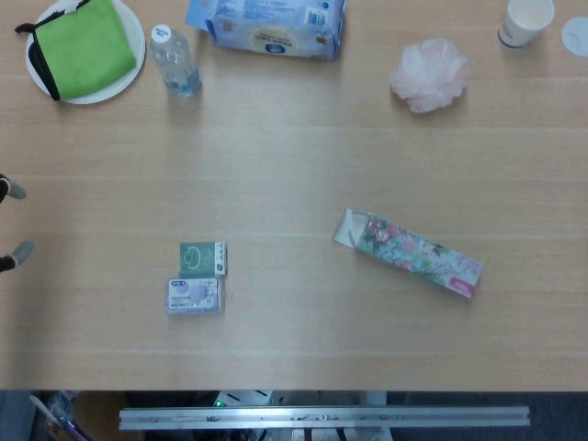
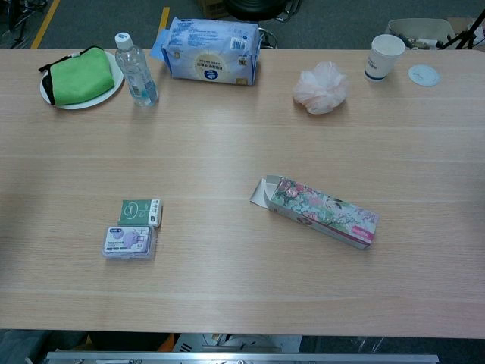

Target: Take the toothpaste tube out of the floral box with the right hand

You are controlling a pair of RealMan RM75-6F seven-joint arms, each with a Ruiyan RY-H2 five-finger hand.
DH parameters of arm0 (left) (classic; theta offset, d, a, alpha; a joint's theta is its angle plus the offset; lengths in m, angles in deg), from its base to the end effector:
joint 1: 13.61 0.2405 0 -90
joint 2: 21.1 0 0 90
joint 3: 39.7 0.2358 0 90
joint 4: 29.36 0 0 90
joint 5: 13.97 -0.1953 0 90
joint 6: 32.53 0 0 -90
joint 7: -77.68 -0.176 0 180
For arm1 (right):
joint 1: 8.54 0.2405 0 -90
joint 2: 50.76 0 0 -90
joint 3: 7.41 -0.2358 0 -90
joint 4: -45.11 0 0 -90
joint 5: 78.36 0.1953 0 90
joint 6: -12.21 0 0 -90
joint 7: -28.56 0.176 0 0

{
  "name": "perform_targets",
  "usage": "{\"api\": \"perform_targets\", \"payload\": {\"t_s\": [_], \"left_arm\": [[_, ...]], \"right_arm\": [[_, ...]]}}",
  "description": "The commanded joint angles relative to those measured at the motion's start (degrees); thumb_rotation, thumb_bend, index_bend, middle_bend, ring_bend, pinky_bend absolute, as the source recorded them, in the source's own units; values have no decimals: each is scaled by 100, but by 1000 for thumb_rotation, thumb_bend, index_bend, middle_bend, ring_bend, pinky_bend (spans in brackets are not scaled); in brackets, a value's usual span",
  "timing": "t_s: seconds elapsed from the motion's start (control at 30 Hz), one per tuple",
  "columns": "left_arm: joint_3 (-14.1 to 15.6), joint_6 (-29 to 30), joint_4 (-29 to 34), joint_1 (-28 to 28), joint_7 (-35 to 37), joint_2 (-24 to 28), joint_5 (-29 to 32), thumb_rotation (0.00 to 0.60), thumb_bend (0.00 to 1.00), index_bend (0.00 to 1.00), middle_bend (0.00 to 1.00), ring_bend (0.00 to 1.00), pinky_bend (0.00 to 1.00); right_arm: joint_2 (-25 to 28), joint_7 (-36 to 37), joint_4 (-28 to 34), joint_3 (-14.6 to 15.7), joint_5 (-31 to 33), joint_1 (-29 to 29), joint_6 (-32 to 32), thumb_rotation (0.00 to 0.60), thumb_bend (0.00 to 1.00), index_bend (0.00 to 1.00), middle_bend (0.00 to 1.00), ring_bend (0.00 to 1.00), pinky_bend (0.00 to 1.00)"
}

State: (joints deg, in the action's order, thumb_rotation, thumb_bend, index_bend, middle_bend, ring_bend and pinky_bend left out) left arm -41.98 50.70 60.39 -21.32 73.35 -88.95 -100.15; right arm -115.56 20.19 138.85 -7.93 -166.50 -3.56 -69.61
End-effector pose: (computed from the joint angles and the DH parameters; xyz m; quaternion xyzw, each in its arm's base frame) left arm -0.2815 0.2226 0.1407 -0.6235 -0.3671 -0.3755 0.5791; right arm -0.2821 -0.2014 0.1393 0.6473 -0.3706 0.3357 0.5754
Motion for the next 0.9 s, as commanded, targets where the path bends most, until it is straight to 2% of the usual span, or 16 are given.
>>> {"api": "perform_targets", "payload": {"t_s": [0.03,0.47,0.77,0.9], "left_arm": [[0,2,-10,0,12,-10,0,600,119,390,350,321,514],[-8,4,-37,-7,77,-61,14,600,119,390,348,322,514],[1,13,-58,13,92,-94,36,600,119,390,348,322,514],[4,25,-64,11,121,-107,13,600,119,390,348,322,514]], "right_arm": [[-15,-3,-30,4,53,-15,18,600,182,446,338,237,299],[-74,-52,20,59,-3,-54,-11,600,182,446,338,237,299],[-182,-271,258,210,-176,-98,-3,600,178,445,334,234,299],[-351,-527,443,286,-236,-125,23,600,129,438,323,223,302]]}}
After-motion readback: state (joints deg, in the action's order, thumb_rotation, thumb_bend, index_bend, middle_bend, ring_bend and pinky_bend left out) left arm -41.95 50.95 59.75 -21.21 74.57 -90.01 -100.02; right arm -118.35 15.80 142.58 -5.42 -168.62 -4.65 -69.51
